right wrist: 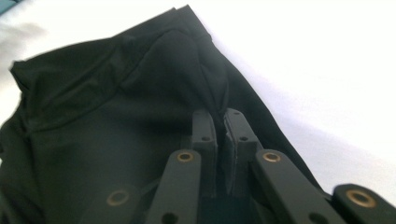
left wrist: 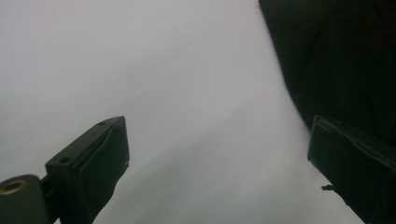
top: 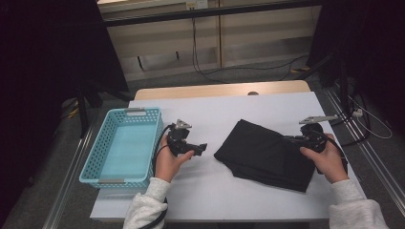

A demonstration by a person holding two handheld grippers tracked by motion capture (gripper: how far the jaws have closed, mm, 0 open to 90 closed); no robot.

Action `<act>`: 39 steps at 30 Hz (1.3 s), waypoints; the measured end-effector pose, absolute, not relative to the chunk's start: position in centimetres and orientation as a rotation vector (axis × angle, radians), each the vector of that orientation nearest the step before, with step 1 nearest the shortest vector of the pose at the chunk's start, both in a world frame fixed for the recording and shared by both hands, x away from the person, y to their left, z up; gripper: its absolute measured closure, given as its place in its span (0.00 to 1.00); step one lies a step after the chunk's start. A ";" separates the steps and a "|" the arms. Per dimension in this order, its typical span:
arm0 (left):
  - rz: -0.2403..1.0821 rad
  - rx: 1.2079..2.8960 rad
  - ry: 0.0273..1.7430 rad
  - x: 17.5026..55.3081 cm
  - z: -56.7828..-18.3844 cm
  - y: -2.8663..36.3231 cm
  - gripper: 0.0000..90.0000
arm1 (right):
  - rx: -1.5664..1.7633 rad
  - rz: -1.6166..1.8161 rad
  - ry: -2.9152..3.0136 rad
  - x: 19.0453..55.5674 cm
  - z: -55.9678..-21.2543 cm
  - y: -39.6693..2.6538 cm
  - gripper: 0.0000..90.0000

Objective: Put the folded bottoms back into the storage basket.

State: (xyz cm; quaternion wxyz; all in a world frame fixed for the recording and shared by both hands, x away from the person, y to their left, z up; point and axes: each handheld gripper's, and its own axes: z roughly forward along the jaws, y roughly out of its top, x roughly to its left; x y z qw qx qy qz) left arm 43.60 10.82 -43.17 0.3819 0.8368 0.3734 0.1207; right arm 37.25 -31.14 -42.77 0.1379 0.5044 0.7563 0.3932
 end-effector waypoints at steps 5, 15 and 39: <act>0.314 2.132 0.951 43.6 -43.1 10.8 0.06 | 1.474 1.127 2.182 36.8 -43.0 -31.8 0.94; 0.312 2.131 0.948 43.7 -43.1 10.6 0.06 | 1.482 1.123 2.182 36.4 -43.0 -32.1 0.94; 0.311 2.137 0.936 43.8 -43.1 10.3 0.06 | 1.500 1.120 2.169 35.2 -42.9 -33.5 0.94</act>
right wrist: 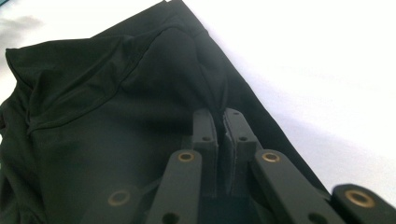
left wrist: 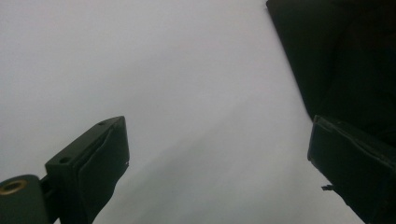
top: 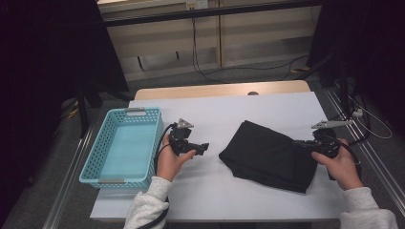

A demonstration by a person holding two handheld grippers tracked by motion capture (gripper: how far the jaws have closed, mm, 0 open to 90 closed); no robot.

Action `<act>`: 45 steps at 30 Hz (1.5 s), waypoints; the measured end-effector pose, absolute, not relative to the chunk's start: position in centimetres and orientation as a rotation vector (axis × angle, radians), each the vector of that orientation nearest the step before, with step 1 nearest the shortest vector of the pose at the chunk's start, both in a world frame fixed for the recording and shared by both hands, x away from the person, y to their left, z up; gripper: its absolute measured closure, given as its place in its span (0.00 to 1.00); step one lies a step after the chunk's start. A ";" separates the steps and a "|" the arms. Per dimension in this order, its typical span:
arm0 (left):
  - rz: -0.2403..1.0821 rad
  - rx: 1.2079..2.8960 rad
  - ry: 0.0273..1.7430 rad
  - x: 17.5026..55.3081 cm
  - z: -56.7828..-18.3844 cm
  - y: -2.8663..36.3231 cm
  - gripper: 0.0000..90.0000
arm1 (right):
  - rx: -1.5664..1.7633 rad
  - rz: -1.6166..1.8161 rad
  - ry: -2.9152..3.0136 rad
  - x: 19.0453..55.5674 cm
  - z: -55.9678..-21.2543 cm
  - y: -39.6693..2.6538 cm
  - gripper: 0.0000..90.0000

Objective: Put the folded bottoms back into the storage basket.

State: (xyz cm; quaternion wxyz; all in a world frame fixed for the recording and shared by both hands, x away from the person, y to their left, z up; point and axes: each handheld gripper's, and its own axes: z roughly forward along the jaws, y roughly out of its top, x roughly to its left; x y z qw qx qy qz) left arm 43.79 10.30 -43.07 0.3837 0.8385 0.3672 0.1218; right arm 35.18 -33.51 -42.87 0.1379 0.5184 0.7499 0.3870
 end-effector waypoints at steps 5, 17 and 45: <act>0.296 2.137 0.936 43.8 -43.1 10.2 0.06 | 1.499 1.116 2.171 35.1 -42.8 -33.5 0.95; 0.317 2.132 0.936 43.9 -43.0 9.9 0.06 | 1.503 1.130 2.157 34.5 -42.6 -34.3 0.98; 0.290 2.148 0.915 44.0 -43.0 9.4 0.06 | 1.523 0.959 2.123 35.5 -44.9 -32.8 0.70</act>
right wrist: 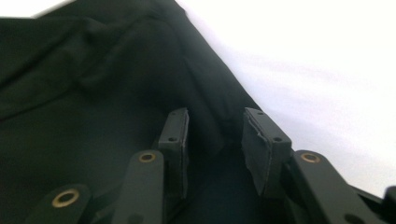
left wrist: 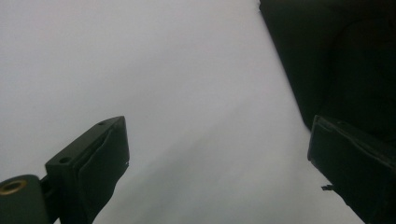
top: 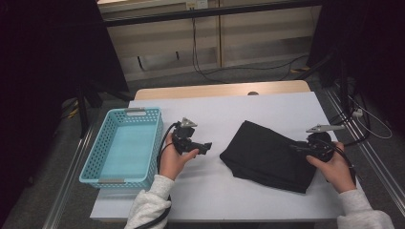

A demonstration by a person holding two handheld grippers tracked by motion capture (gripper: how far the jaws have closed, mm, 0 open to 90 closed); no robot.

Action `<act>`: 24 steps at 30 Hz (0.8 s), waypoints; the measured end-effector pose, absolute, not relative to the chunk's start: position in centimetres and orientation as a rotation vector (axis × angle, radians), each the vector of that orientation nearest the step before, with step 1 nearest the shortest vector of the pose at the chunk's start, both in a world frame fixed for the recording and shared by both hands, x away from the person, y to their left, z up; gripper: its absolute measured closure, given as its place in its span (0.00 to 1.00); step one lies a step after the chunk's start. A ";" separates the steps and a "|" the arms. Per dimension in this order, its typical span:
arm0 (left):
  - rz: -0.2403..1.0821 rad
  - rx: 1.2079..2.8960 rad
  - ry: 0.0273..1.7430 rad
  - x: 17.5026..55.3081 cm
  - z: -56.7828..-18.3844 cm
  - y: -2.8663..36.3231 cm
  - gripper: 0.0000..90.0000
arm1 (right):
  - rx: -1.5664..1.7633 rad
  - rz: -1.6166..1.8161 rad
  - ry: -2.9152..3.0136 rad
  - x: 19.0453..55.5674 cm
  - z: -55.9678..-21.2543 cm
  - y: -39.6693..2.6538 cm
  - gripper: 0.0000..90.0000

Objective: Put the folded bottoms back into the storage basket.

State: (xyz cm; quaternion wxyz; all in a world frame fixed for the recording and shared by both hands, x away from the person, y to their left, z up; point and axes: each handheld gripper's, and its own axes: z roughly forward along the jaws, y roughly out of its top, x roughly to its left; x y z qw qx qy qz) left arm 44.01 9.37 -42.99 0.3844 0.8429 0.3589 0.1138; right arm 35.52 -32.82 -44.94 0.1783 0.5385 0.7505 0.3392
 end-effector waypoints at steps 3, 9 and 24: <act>0.300 2.152 0.912 44.0 -43.1 9.3 0.06 | 1.509 0.966 2.148 35.9 -45.3 -32.5 0.80; 0.294 2.148 0.912 44.0 -43.1 9.3 0.06 | 1.474 0.976 2.178 36.0 -45.0 -32.1 0.93; 0.290 2.142 0.896 43.7 -42.8 9.0 0.06 | 1.545 0.993 2.178 33.1 -42.9 -35.5 0.92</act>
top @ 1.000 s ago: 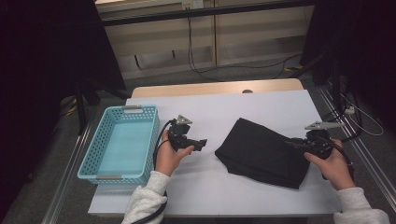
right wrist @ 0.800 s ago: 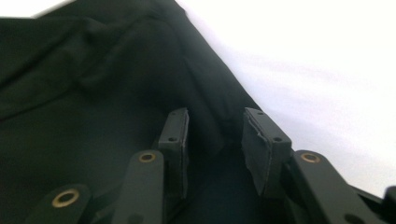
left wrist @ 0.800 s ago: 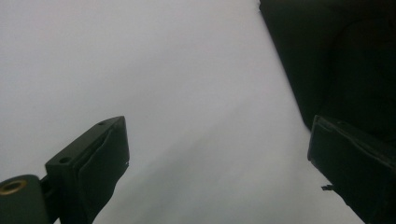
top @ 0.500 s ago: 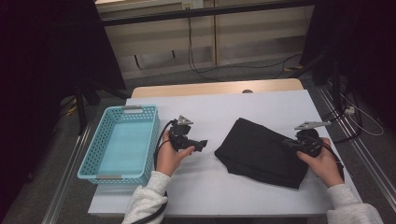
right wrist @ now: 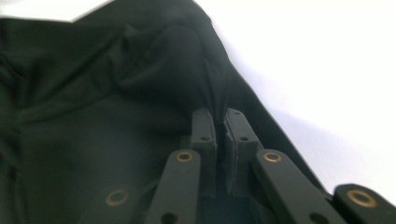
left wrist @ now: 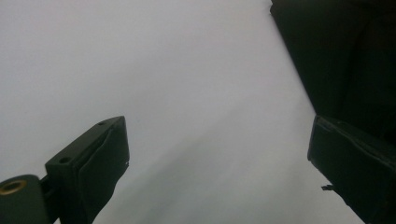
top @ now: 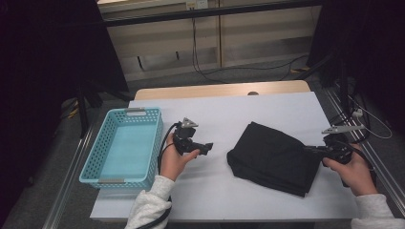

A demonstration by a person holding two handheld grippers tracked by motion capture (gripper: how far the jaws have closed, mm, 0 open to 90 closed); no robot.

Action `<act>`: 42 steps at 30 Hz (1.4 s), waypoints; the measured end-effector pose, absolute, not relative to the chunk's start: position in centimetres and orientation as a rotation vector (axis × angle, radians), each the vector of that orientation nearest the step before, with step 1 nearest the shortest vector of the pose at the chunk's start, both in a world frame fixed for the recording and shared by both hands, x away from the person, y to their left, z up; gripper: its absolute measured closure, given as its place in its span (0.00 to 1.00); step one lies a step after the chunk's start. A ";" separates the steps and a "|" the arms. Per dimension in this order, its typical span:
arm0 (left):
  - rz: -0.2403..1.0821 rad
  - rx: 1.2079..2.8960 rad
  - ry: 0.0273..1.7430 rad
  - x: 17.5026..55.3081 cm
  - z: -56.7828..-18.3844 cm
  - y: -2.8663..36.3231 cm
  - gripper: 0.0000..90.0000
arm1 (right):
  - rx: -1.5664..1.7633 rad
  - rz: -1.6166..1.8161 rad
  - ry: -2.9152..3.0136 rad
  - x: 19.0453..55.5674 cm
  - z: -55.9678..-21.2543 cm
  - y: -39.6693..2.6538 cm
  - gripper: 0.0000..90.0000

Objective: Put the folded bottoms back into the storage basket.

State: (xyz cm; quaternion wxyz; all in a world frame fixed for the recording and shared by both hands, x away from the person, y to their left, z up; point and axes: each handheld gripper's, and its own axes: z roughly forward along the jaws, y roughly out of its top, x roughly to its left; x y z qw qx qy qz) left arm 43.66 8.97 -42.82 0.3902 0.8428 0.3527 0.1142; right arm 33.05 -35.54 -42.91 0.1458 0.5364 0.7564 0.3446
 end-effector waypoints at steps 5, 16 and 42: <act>0.285 2.162 0.873 43.4 -42.9 8.5 0.06 | 1.503 0.960 2.194 33.3 -43.4 -34.8 0.75; 0.232 2.154 0.825 41.8 -43.0 6.7 0.06 | 1.491 1.031 2.106 33.5 -43.5 -33.6 0.37; 0.151 2.224 0.745 39.5 -45.7 2.3 0.67 | 1.456 1.036 2.069 33.6 -43.3 -32.8 0.28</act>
